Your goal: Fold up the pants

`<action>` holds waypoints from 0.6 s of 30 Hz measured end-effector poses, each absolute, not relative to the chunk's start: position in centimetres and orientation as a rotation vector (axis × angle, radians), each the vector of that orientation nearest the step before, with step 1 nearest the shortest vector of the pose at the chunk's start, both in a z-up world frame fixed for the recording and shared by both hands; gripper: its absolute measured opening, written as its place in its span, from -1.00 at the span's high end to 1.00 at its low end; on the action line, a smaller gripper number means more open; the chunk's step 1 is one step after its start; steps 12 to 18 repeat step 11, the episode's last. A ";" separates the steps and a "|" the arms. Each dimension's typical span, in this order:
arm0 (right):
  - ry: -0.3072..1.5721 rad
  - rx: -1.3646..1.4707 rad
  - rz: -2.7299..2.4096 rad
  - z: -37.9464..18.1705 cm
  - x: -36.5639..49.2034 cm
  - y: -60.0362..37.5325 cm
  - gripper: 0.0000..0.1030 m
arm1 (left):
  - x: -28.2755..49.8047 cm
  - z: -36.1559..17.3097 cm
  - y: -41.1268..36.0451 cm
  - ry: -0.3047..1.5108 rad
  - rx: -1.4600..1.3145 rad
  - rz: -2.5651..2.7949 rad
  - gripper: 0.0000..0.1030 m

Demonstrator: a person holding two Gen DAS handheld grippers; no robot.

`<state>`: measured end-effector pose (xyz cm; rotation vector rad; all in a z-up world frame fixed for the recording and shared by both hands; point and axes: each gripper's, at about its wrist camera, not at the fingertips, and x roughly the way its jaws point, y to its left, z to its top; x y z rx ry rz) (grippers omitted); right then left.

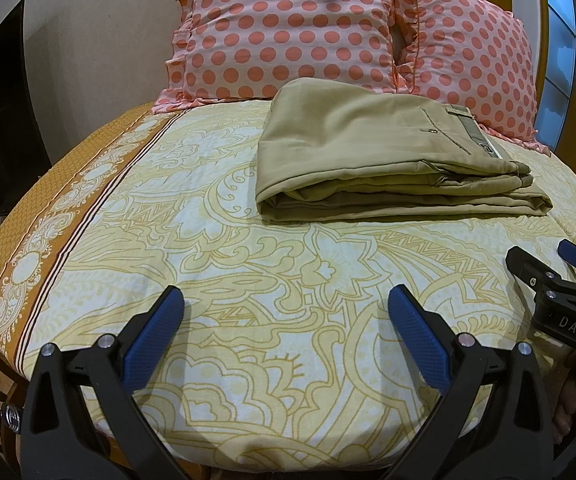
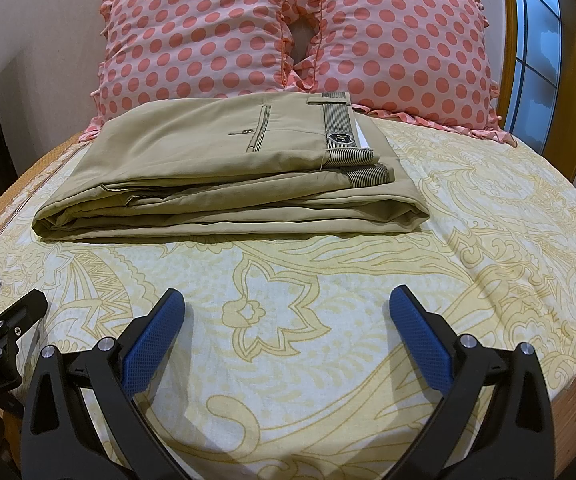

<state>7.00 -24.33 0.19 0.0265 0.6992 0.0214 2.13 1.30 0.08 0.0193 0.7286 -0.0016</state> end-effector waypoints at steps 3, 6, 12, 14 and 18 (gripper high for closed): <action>0.699 0.026 0.022 0.2 7.0 -24.3 -0.97 | 2.1 0.1 1.3 0.728 0.020 -0.002 -0.97; 0.699 0.026 0.021 0.2 7.0 -24.3 -0.97 | 2.2 0.1 1.4 0.729 0.021 -0.003 -0.97; 0.699 0.027 0.021 0.2 7.0 -24.3 -0.97 | 2.2 0.1 1.3 0.729 0.019 -0.002 -0.97; 0.699 0.027 0.021 0.2 7.0 -24.3 -0.97 | 2.2 0.1 1.3 0.729 0.019 -0.002 -0.97; 0.699 0.027 0.021 0.2 7.0 -24.3 -0.97 | 2.2 0.1 1.3 0.729 0.019 -0.002 -0.97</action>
